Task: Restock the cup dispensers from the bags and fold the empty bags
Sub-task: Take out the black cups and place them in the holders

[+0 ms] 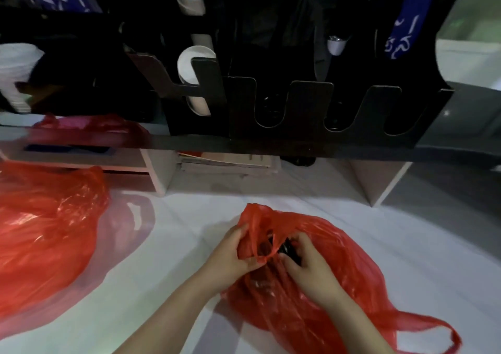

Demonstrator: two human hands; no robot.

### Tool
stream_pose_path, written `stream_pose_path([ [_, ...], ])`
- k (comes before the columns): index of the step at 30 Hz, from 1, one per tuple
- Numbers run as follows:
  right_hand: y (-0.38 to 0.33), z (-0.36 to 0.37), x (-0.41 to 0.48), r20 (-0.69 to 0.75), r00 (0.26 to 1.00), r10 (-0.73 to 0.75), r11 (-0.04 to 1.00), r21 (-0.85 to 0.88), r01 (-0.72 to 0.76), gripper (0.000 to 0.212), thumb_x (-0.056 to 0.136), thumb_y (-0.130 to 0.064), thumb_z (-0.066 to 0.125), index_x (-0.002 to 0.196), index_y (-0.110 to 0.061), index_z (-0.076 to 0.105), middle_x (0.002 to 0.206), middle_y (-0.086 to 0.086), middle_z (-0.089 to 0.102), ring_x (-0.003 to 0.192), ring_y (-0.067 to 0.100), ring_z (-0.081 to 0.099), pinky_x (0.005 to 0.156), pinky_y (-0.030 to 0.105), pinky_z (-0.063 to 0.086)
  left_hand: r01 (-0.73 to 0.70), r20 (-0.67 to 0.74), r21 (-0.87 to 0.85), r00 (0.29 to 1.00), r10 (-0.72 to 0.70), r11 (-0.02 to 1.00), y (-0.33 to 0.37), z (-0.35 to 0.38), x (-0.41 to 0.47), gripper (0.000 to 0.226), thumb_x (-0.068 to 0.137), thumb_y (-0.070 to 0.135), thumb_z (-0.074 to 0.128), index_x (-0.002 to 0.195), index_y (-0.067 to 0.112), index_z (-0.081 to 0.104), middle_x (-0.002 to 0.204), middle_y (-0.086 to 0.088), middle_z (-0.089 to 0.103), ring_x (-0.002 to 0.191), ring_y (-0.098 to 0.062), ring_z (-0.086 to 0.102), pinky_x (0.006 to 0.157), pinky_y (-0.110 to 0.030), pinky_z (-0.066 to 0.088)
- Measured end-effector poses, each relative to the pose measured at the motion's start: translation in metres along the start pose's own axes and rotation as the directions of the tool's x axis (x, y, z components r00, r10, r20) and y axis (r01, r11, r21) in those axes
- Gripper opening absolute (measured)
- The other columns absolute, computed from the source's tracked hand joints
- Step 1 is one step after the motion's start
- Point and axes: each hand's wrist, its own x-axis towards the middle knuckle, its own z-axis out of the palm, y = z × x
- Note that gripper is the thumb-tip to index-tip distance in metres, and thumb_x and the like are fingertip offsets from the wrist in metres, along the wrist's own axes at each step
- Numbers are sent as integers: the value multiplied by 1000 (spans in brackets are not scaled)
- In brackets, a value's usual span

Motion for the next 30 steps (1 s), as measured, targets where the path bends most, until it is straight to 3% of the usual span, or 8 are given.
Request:
stream_pose_path([
  [4, 8, 3, -19, -193, 981, 23, 1000, 19, -20, 40, 84, -19, 68, 118, -30, 51, 99, -27, 58, 92, -7, 56, 74, 0, 36, 9, -60, -168, 998, -19, 986, 4, 26, 7, 53, 86, 15, 68, 133, 30, 49, 127, 3, 61, 117, -12, 57, 103, -39, 44],
  [8, 7, -1, -28, -424, 904, -56, 995, -101, 14, 48, 78, -7, 70, 122, -15, 52, 115, -4, 53, 107, 9, 49, 86, 3, 29, 136, -31, -472, 985, -171, 871, 5, 40, 8, 47, 93, 11, 50, 134, 34, 50, 116, 5, 68, 108, -15, 64, 92, -36, 50],
  [12, 1, -6, -37, -301, 944, -131, 958, -285, 42, 46, 78, -10, 62, 122, -19, 55, 118, -1, 56, 111, 18, 49, 90, 23, 38, 207, 16, -630, 967, -254, 749, 2, 49, 1, 50, 87, 1, 37, 124, 27, 59, 102, -10, 70, 97, -29, 65, 83, -40, 51],
  [14, -2, -9, -39, -228, 971, -76, 958, -285, 8, 50, 77, -20, 62, 125, -22, 51, 119, -5, 53, 112, 16, 45, 93, 29, 38, 227, 29, -646, 961, -273, 728, 1, 47, -1, 56, 82, -5, 34, 121, 25, 60, 95, -12, 70, 91, -28, 66, 77, -38, 53],
  [18, -6, -16, -40, -66, 997, 36, 990, -136, -44, 45, 74, -27, 65, 112, -26, 42, 105, -6, 49, 97, 16, 50, 78, 29, 44, 271, 66, -652, 951, -303, 708, 0, 42, -6, 67, 74, -11, 30, 120, 26, 61, 79, -8, 69, 70, -21, 65, 58, -29, 51],
  [22, 3, -16, -43, -47, 992, 114, 993, 12, -114, 73, 75, -26, 72, 136, -23, 32, 127, -3, 43, 115, 16, 47, 95, 33, 44, 234, 65, -679, 963, -261, 696, 1, 44, -10, 66, 80, -11, 31, 121, 34, 57, 86, -9, 71, 77, -23, 67, 64, -31, 55],
  [24, 8, -15, -45, -81, 985, 150, 988, 53, -146, 84, 75, -30, 76, 143, -24, 27, 129, -10, 39, 118, 8, 41, 97, 22, 38, 234, 61, -616, 966, -251, 752, 2, 43, -12, 65, 81, -10, 33, 123, 32, 56, 92, -10, 70, 83, -24, 66, 70, -33, 53],
  [30, 17, -22, -51, -195, 970, 143, 987, 103, -125, 74, 61, -35, 86, 118, -48, 40, 109, -31, 52, 99, -6, 55, 76, 9, 42, 272, 294, -419, 943, -153, 867, -4, 10, -31, 42, 91, 0, 53, 124, 26, 55, 112, -3, 70, 101, -18, 66, 80, -25, 52],
])
